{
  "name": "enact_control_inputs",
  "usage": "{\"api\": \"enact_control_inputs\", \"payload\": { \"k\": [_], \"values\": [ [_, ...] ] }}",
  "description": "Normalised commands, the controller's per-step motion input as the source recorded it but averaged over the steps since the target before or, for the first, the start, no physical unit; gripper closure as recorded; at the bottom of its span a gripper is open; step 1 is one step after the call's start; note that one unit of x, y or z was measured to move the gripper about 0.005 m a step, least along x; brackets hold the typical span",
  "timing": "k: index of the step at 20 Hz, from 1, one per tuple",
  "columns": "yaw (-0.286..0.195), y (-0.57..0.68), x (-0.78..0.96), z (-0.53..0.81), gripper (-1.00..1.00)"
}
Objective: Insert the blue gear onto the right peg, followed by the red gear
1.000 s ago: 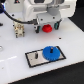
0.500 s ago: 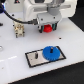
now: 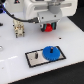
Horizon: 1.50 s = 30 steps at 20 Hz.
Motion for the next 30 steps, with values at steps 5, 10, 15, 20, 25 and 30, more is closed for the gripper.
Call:
{"api": "enact_control_inputs", "payload": {
  "k": [5, 10, 15, 20, 25, 30],
  "values": [
    [0.000, -0.18, 0.69, 0.53, 1.00],
    [0.000, -0.19, 0.74, 0.49, 1.00],
    [0.000, -0.24, 0.78, 0.33, 1.00],
    [0.000, -0.17, 0.82, 0.25, 1.00],
    [0.000, -0.12, 0.83, 0.22, 1.00],
    [0.000, -0.07, 0.77, 0.20, 1.00]
  ]
}}
